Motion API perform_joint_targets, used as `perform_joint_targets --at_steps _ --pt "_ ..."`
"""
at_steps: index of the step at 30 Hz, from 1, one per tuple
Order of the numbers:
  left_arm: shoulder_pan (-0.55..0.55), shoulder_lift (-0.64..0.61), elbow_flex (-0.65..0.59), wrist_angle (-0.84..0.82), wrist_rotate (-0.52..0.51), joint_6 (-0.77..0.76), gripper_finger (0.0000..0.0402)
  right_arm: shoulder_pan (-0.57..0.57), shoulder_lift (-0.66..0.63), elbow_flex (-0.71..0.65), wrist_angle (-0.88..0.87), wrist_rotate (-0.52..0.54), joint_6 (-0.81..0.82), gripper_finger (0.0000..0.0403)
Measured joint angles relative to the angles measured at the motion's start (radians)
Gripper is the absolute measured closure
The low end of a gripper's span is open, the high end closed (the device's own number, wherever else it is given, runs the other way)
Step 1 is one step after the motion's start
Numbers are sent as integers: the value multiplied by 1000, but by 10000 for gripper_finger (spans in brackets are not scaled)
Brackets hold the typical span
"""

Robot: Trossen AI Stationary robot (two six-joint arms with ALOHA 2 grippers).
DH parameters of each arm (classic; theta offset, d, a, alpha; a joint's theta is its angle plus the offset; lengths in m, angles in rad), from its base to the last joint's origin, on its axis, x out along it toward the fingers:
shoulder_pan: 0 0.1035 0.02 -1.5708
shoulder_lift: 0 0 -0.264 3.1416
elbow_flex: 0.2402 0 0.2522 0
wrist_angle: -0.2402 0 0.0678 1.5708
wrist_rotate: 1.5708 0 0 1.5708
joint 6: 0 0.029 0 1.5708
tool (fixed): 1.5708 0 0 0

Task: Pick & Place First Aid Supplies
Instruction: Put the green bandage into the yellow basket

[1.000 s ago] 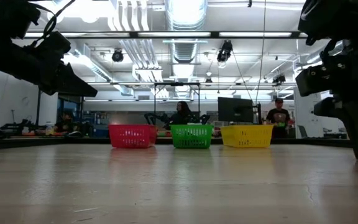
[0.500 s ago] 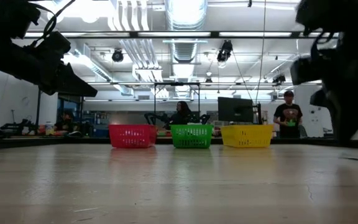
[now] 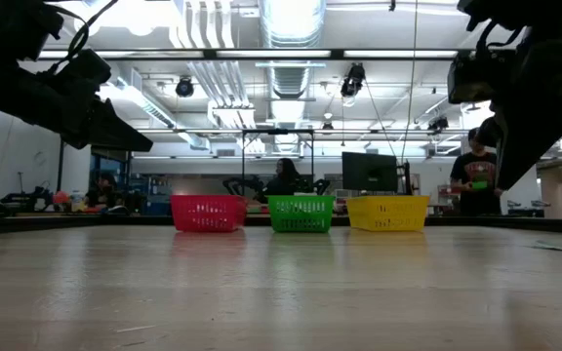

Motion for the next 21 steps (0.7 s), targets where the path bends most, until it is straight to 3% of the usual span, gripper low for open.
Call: perform_joint_targets --at_steps 10,21 --pt "0 0 0 0 0 23 268 -1 14 2 -54 -162 47 383" --pt "0 0 0 1 0 25 268 -2 21 -4 -76 -176 103 281"
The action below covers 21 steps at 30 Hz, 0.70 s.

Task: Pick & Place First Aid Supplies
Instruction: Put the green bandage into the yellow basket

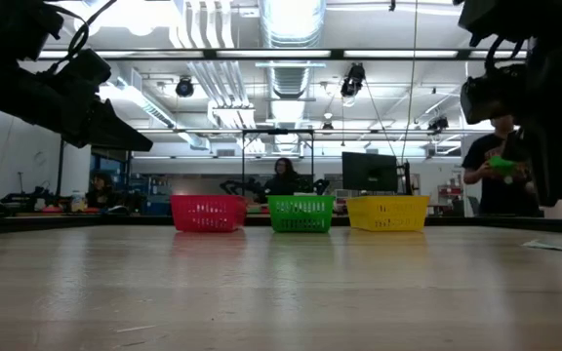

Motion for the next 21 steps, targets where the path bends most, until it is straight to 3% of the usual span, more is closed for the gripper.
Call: perform_joint_targets --at_steps 11,21 --pt "0 0 0 -1 0 2 268 0 194 -2 103 3 10 223" --pt "0 0 0 -3 0 3 268 -1 326 12 133 10 66 242"
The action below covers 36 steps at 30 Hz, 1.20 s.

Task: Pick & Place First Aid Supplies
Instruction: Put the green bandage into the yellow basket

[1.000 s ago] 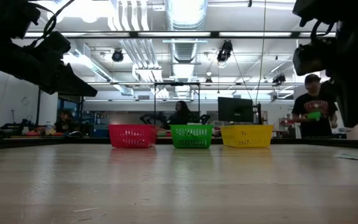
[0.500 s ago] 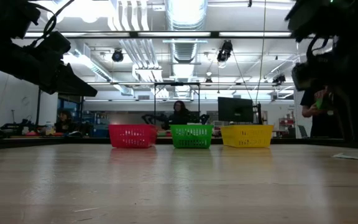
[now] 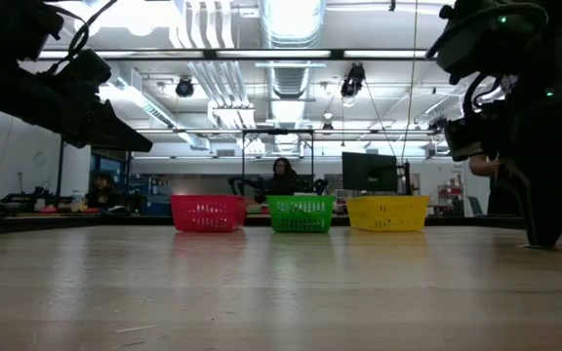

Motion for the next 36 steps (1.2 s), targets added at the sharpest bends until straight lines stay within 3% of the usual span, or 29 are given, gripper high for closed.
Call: perform_joint_targets --at_steps 18,30,36 --pt "0 0 0 0 0 1 268 1 -54 -14 -3 94 29 389" --pt "0 0 0 0 0 1 268 -12 -79 11 -8 100 48 394" --pt "0 0 0 0 0 1 268 -33 -120 49 0 154 47 395"
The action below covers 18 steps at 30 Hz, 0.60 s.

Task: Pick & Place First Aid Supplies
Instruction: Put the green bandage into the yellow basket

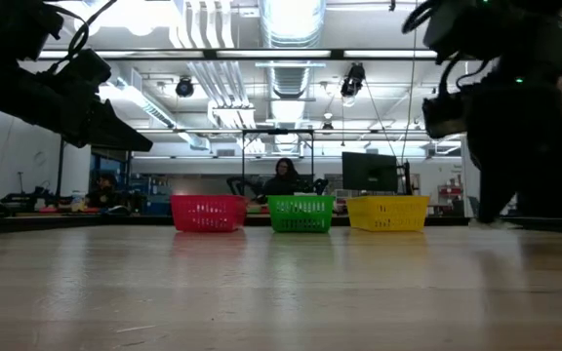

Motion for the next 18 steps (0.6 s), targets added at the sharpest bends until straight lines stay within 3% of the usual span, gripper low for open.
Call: perform_joint_targets --at_steps 8,18 --pt "0 0 0 -1 0 0 268 -54 -24 77 8 -1 -76 395" --pt "0 0 0 -4 0 3 268 -195 -23 270 42 -8 -346 395"
